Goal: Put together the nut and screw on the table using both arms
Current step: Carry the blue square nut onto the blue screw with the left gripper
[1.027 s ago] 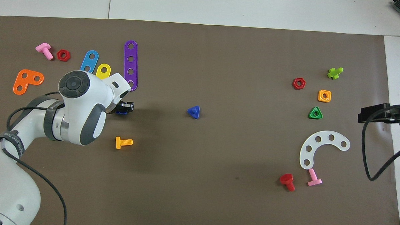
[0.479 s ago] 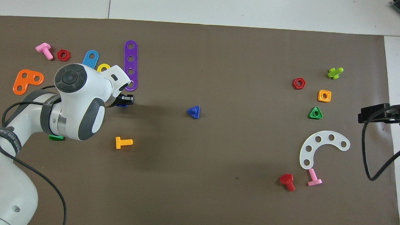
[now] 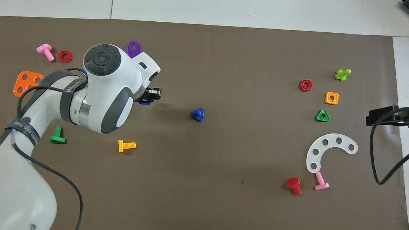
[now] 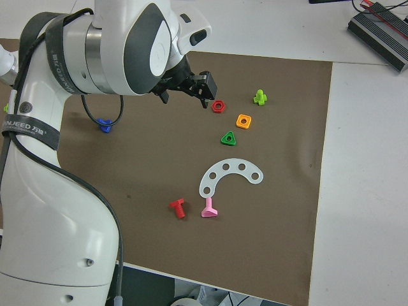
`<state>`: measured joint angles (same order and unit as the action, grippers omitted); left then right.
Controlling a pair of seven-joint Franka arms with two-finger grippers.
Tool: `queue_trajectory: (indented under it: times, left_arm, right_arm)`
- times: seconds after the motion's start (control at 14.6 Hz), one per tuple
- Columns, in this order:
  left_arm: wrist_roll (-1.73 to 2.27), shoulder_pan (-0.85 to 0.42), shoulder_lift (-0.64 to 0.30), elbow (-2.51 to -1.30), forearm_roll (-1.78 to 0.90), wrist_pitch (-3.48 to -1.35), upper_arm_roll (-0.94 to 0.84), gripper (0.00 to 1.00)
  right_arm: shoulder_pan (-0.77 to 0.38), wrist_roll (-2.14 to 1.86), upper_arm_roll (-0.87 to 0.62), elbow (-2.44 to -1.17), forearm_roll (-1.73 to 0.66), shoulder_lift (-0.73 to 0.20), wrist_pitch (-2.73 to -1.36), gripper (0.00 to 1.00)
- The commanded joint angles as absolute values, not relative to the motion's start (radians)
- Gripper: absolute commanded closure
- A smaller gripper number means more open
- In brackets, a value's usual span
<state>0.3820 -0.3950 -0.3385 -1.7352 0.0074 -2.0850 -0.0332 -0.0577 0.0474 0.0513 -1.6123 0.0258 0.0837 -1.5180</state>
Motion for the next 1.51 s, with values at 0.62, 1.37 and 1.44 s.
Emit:
queue_trajectory:
  times: [0.62, 1.37, 1.44]
  left_arm:
    - [0.561, -0.578, -0.468, -1.540, -0.009, -2.025, -0.018, 0.85]
    - [0.584, -0.632, -0.509, -1.513, -0.012, -2.063, -0.020, 0.86]
    - [0.584, -0.632, -0.509, -1.517, -0.011, -2.077, -0.020, 0.86]
  right_arm:
    - [-0.052, 0.025, 0.046, -1.611, 0.034, 0.092, -1.505, 0.00]
    - [-0.052, 0.025, 0.046, -1.611, 0.034, 0.092, -1.505, 0.00]
    - [-0.052, 0.025, 0.048, -1.609, 0.034, 0.092, -1.505, 0.00]
